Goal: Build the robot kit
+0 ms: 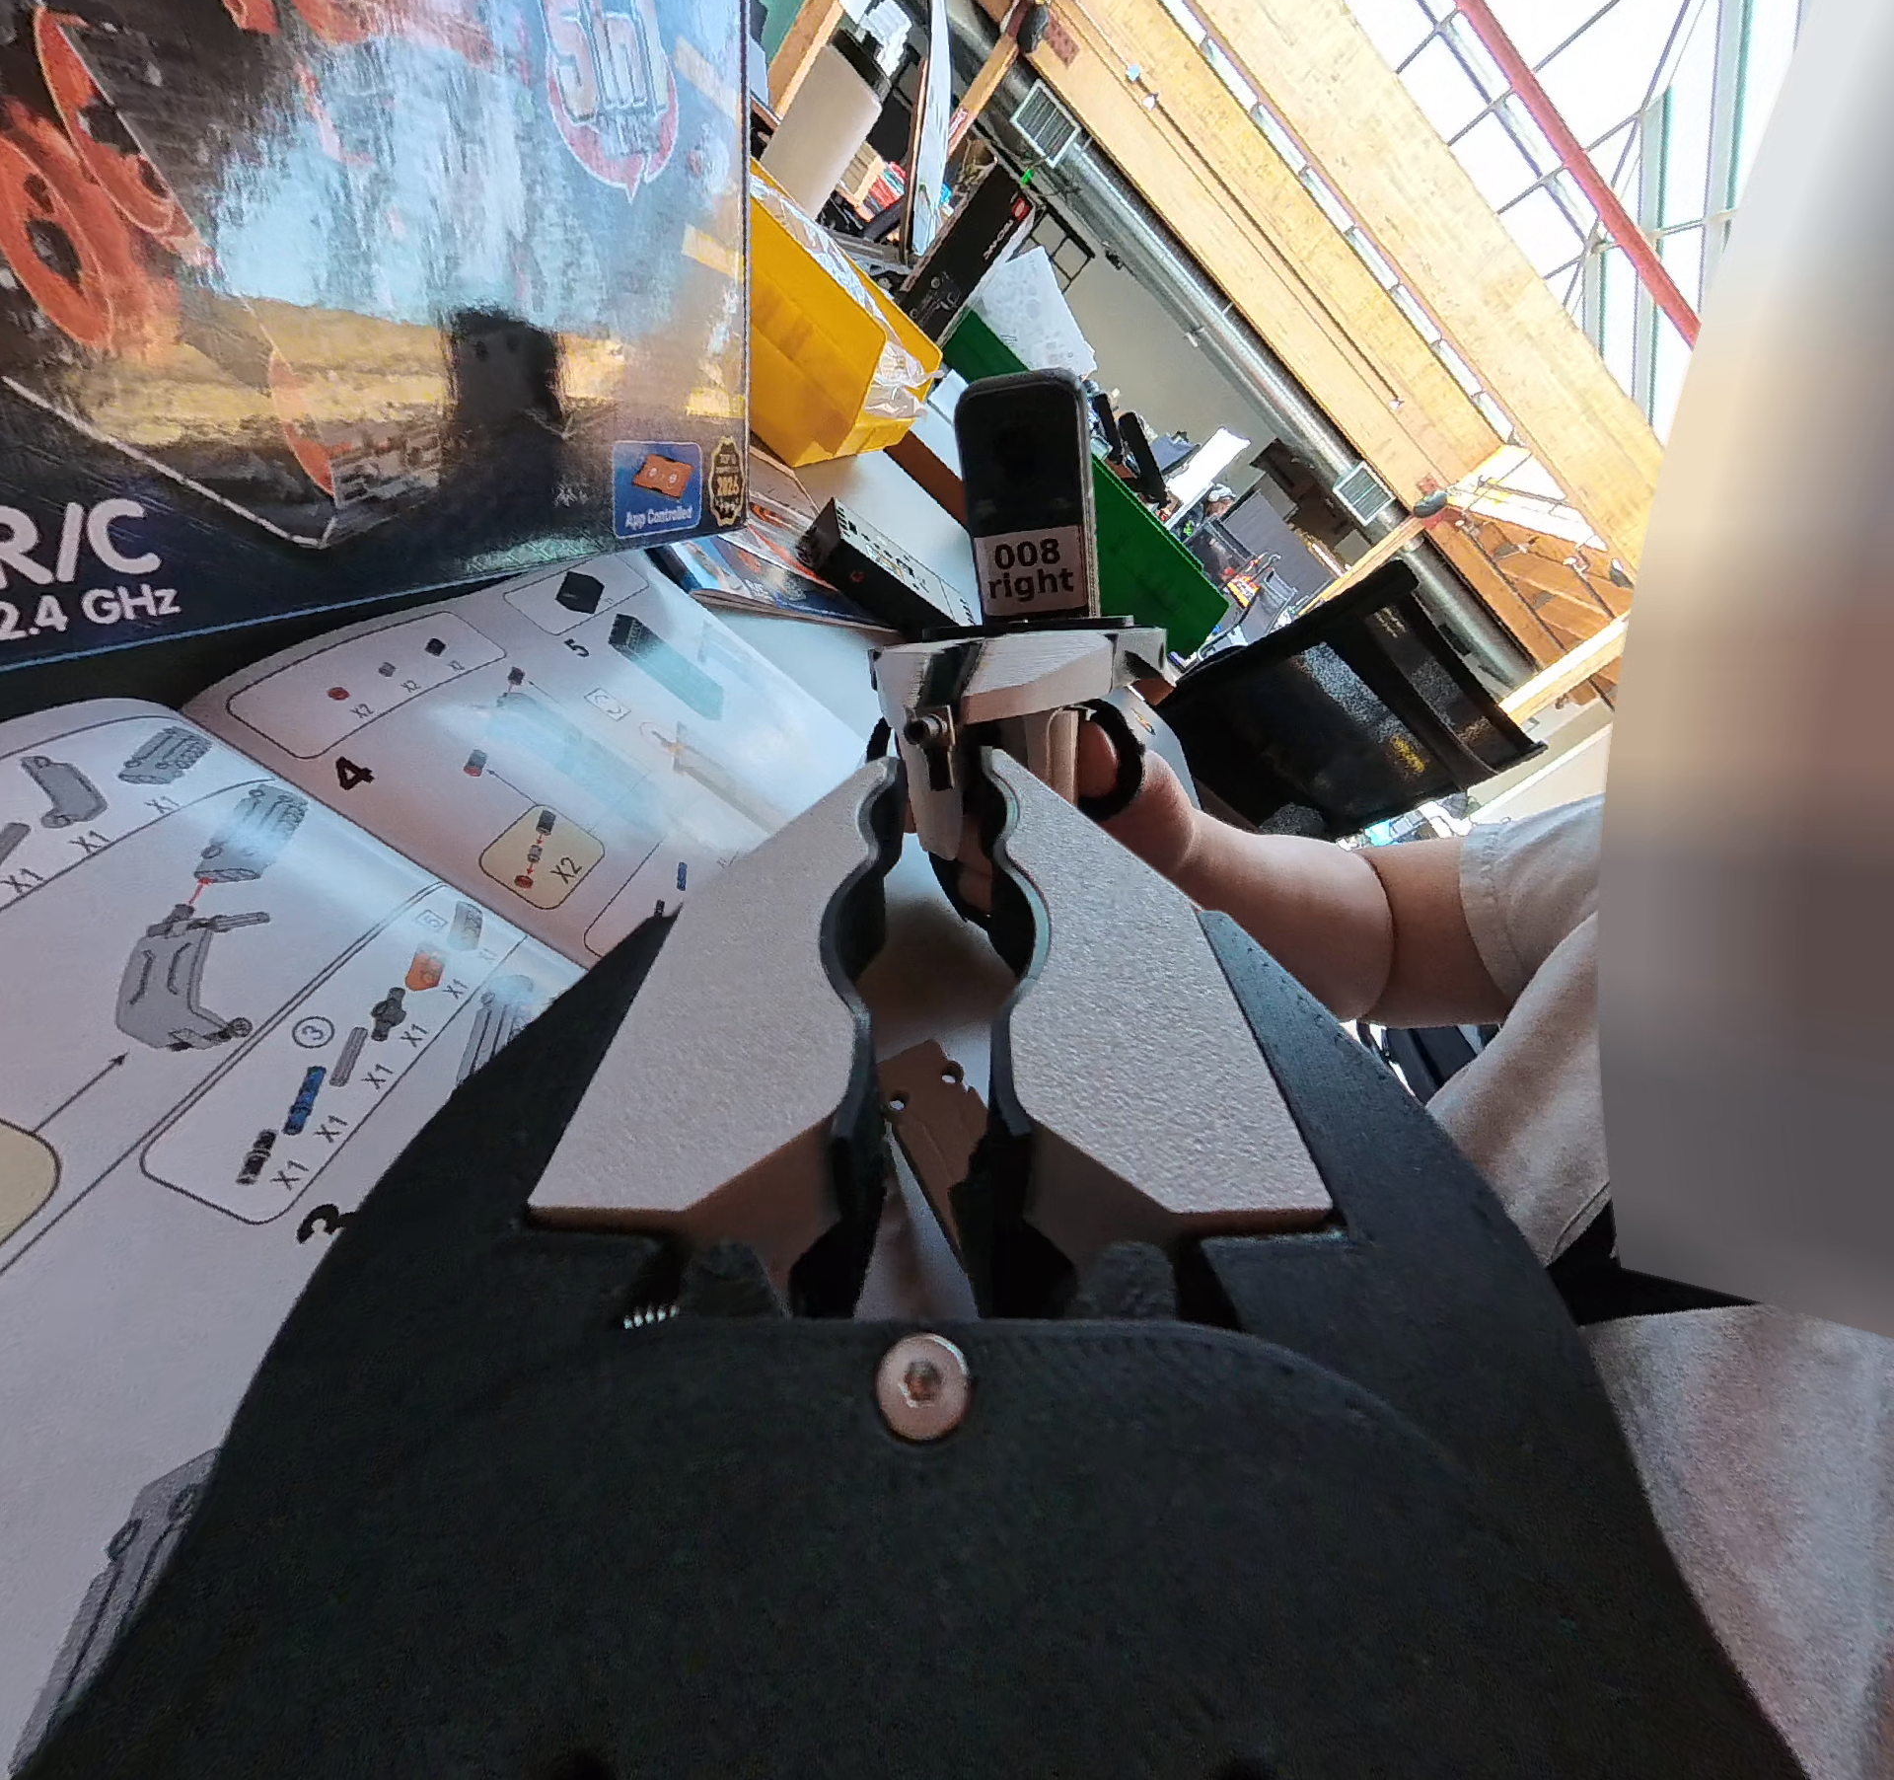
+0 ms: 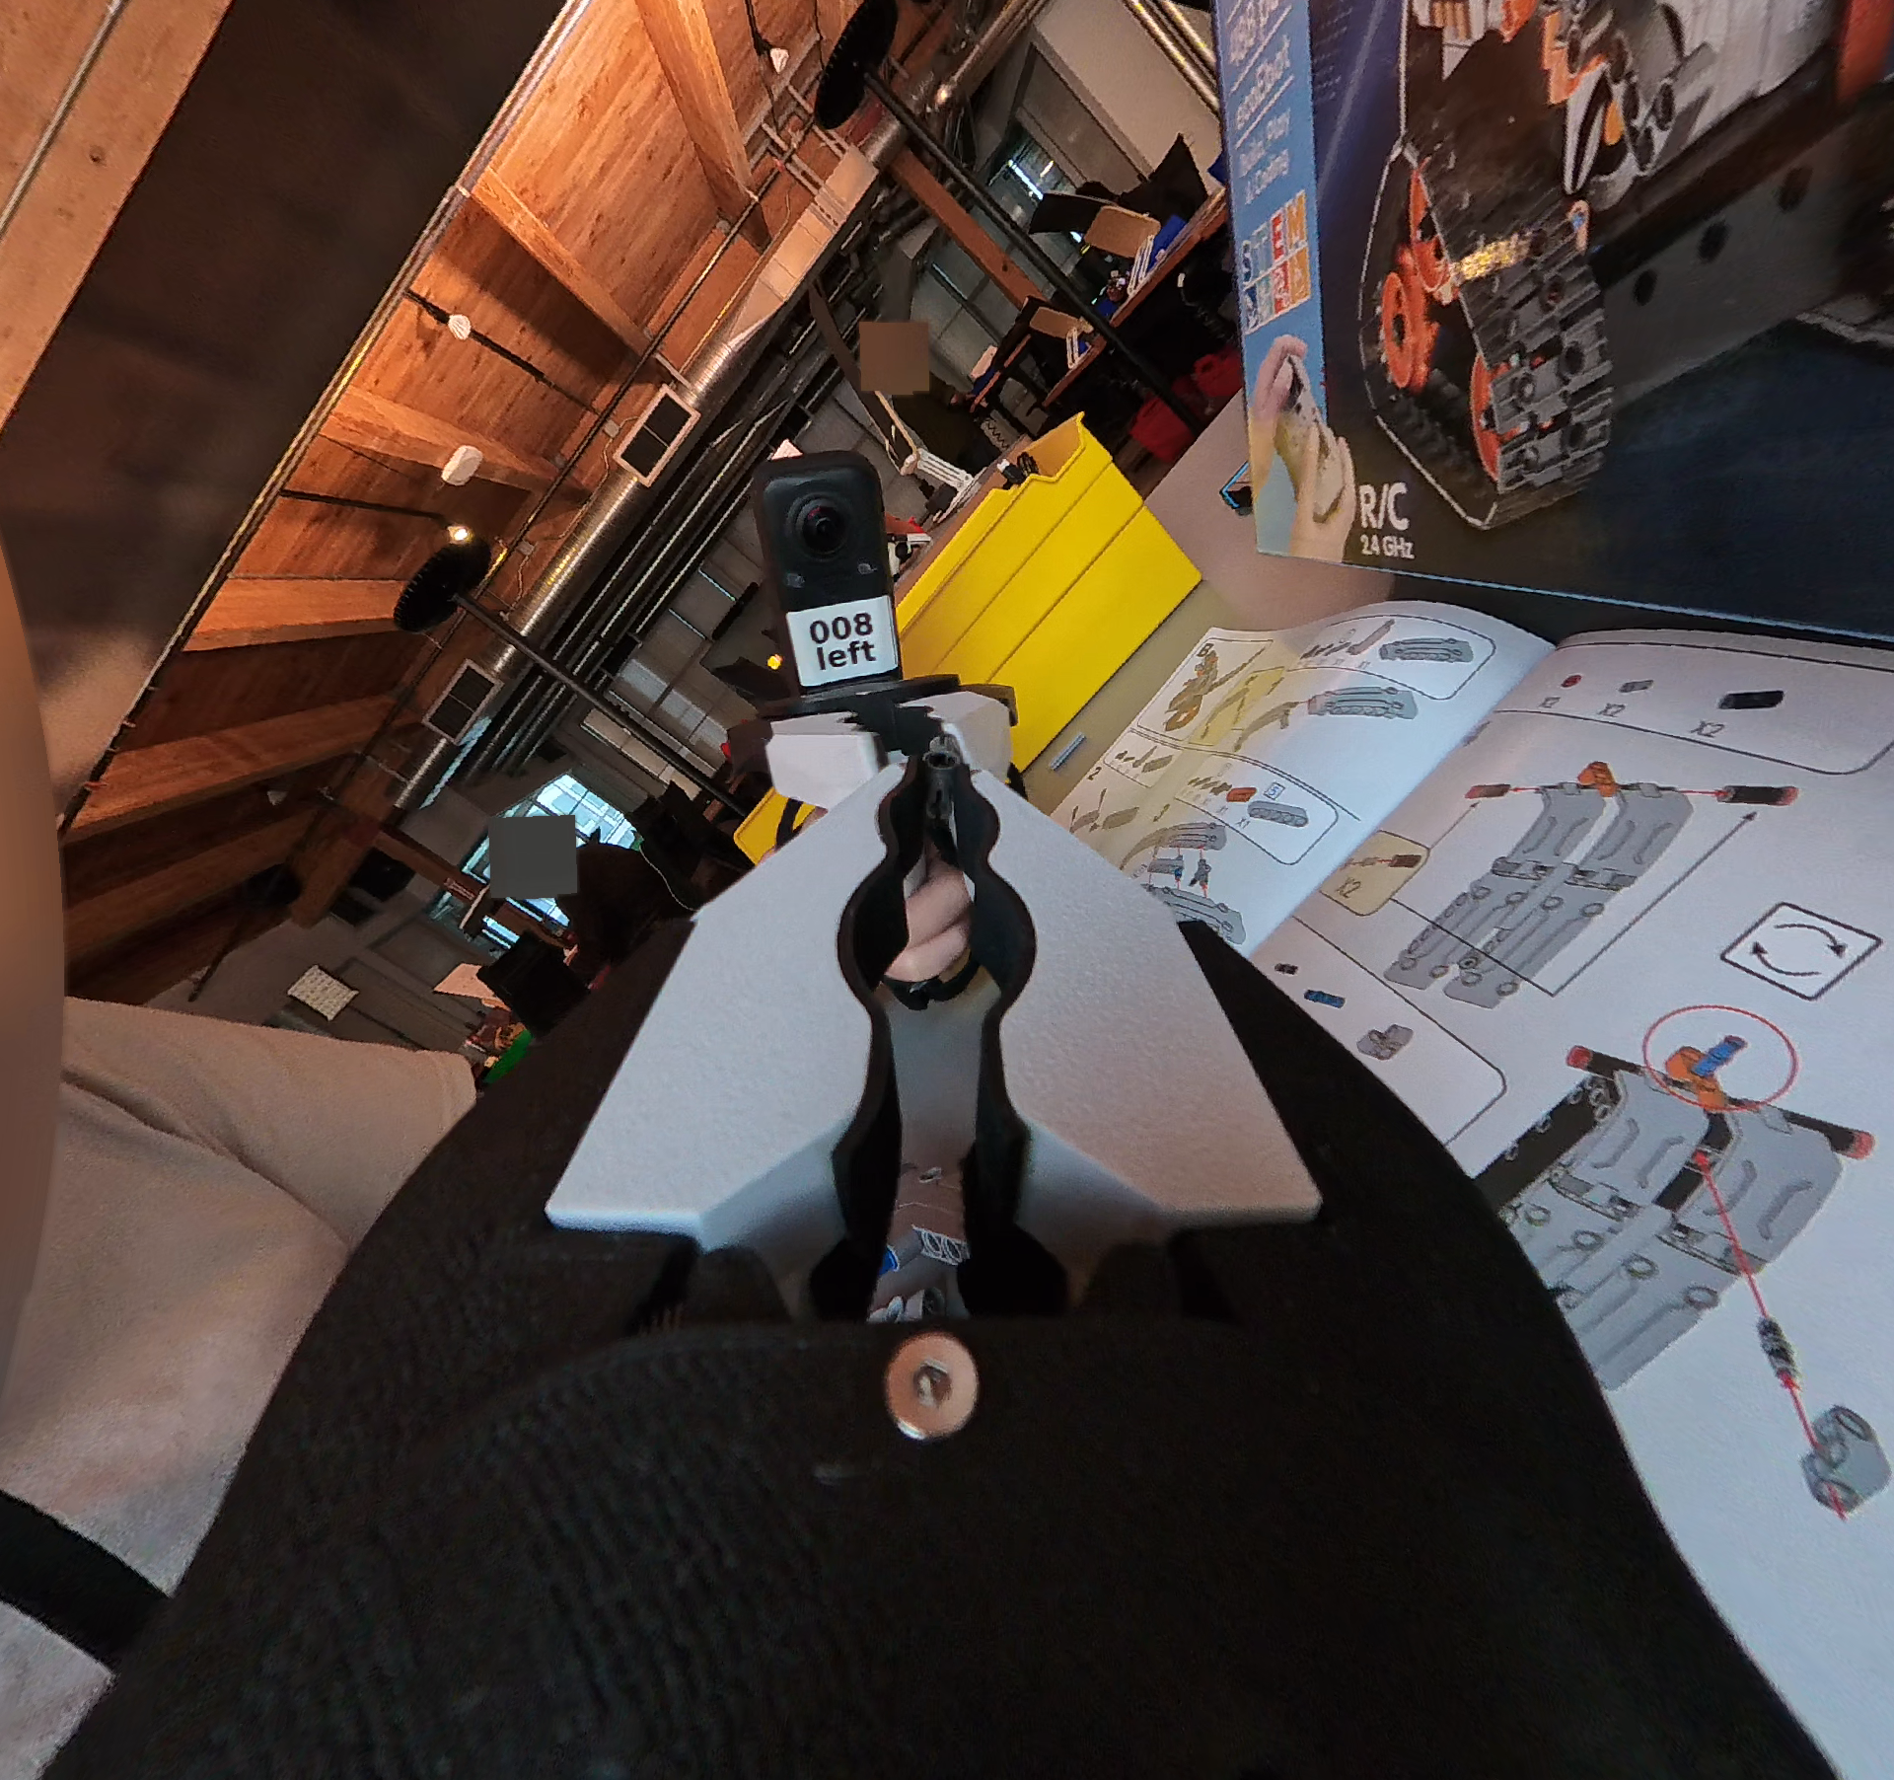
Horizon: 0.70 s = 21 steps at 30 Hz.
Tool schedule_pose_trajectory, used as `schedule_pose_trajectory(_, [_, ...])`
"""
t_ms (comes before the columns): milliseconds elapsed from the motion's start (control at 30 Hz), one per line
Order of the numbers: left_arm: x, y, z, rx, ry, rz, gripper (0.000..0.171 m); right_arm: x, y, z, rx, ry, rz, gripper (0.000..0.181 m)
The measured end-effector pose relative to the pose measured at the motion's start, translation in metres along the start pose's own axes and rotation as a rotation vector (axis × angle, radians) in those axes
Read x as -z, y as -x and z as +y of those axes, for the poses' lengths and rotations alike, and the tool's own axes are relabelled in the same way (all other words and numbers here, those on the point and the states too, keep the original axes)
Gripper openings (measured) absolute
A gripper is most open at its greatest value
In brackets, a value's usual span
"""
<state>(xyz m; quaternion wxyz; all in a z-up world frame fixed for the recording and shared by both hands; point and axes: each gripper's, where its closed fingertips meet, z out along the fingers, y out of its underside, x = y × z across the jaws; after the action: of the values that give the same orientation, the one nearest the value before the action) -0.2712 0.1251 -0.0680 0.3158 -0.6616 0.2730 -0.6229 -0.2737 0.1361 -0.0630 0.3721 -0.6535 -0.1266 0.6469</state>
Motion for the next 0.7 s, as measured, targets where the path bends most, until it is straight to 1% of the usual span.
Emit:
schedule_pose_trajectory(67, [0.000, 0.001, 0.001, 0.007, 0.006, 0.004, 0.012, -0.001, 0.001, 0.001, 0.008, 0.001, 0.000, 0.003])
schedule_pose_trajectory(267, [-0.003, -0.003, 0.007, -0.008, 0.048, 0.021, 0.009, -0.003, 0.006, 0.000, 0.036, -0.011, -0.011, 0.003])
schedule_pose_trajectory(367, [-0.002, -0.006, 0.004, -0.011, 0.027, 0.042, 0.002, -0.004, 0.007, 0.003, 0.056, -0.001, -0.008, 0.003])
schedule_pose_trajectory(600, [0.000, -0.009, 0.006, -0.071, 0.052, 0.035, 0.002, -0.005, 0.011, 0.005, 0.067, 0.006, -0.026, 0.003])
schedule_pose_trajectory(633, [0.001, -0.009, 0.006, -0.074, 0.055, 0.041, 0.002, -0.005, 0.012, 0.004, 0.082, 0.005, -0.023, 0.004])
schedule_pose_trajectory(700, [0.002, -0.009, 0.008, -0.091, 0.063, 0.052, 0.002, -0.004, 0.012, 0.001, 0.111, -0.014, -0.011, 0.015])
